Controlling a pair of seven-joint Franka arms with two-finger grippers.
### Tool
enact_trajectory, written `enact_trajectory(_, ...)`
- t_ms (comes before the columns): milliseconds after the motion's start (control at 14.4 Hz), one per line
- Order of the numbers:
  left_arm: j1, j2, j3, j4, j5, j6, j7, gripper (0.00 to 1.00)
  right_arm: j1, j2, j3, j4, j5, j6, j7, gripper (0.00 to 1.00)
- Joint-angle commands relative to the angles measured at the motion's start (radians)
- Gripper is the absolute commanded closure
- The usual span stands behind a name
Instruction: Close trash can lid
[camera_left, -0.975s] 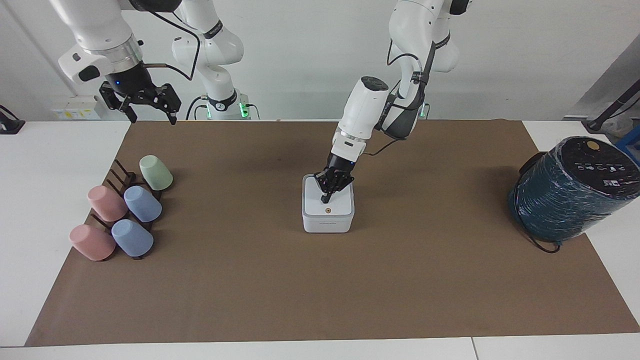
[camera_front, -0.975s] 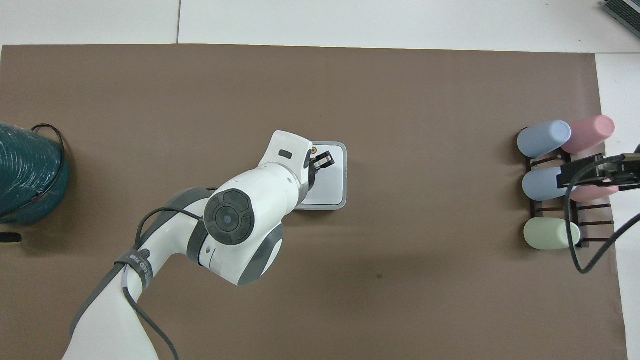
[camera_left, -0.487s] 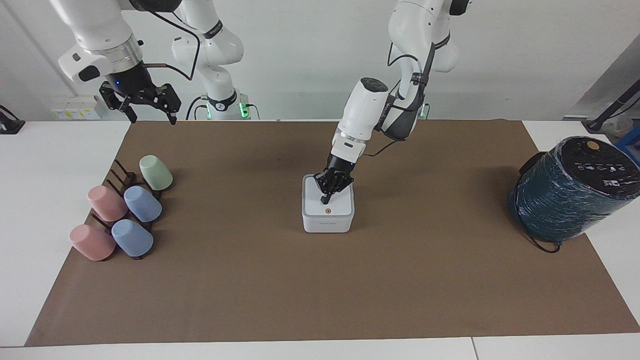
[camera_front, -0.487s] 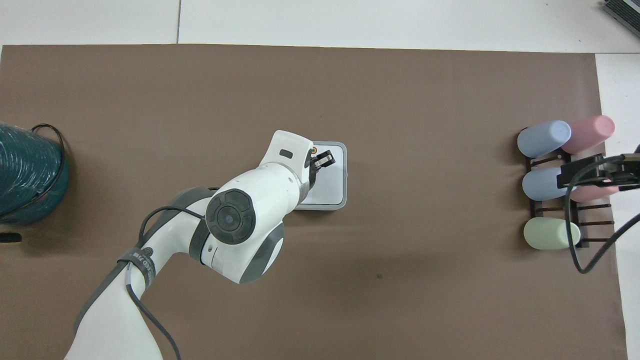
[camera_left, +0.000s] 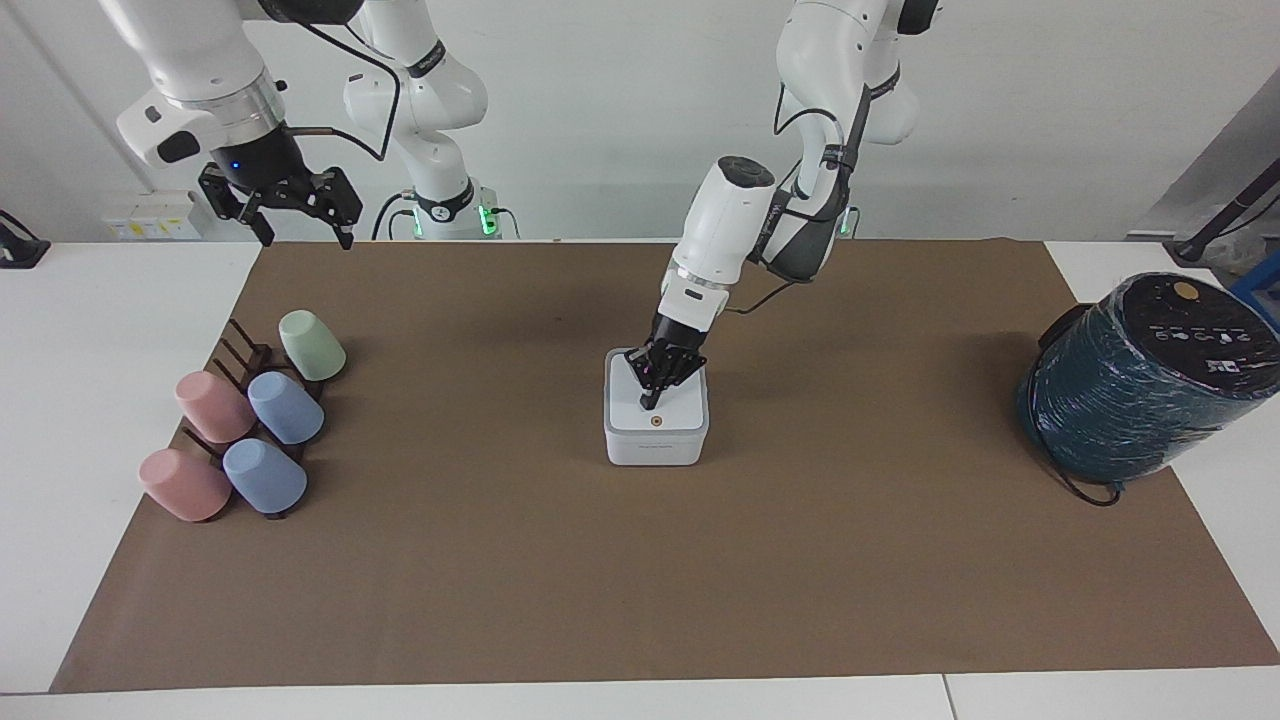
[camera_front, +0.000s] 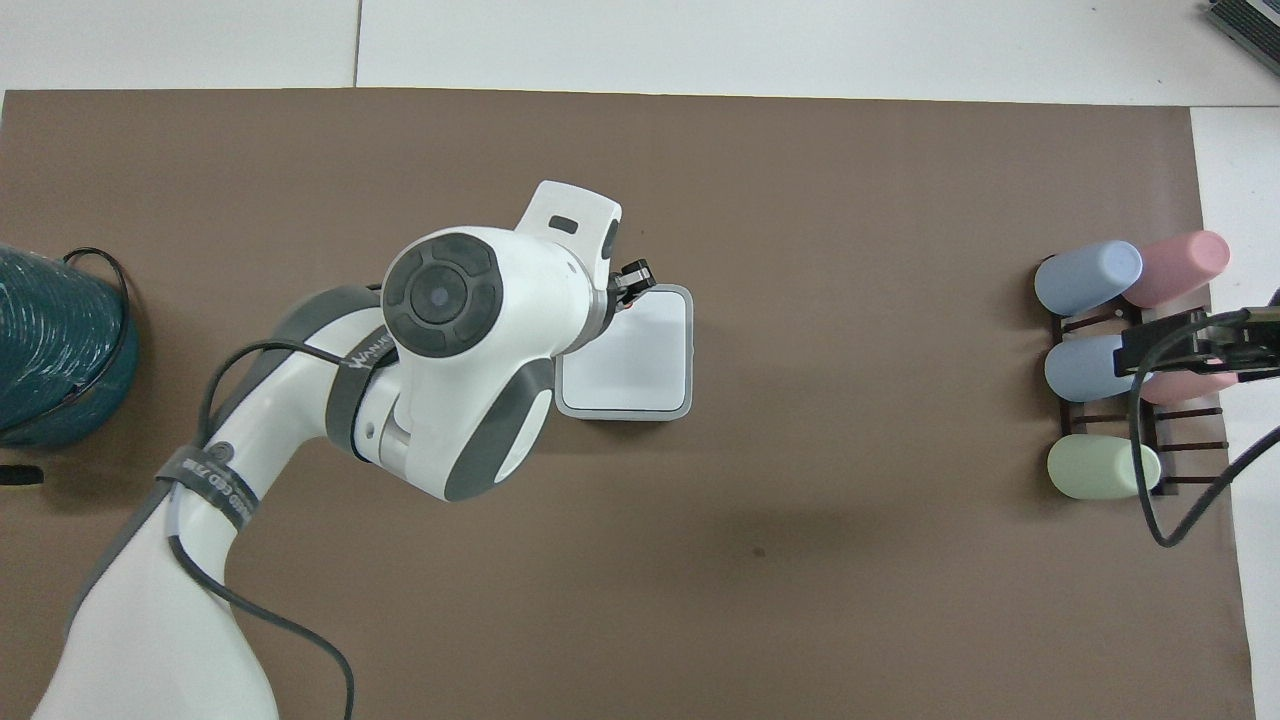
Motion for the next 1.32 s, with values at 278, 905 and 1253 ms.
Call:
enact_trajectory(278, 0.194, -0.018, 0.008, 0.191, 0.001, -0.468, 0.337, 1.00, -0.004, -0.011, 0.002, -0.003, 0.007, -0.006, -0.026, 0.00)
enact_trajectory(905, 0.374, -0.199, 0.011, 0.188, 0.086, -0.767, 0.747, 1.00, -0.004, -0.011, 0.002, -0.003, 0.007, -0.006, -0.026, 0.00)
enact_trajectory(1253, 0.377, -0.273, 0.011, 0.139, 0.105, -0.816, 0.747, 0.35, -0.004, -0.011, 0.002, -0.005, 0.007, -0.006, -0.026, 0.00)
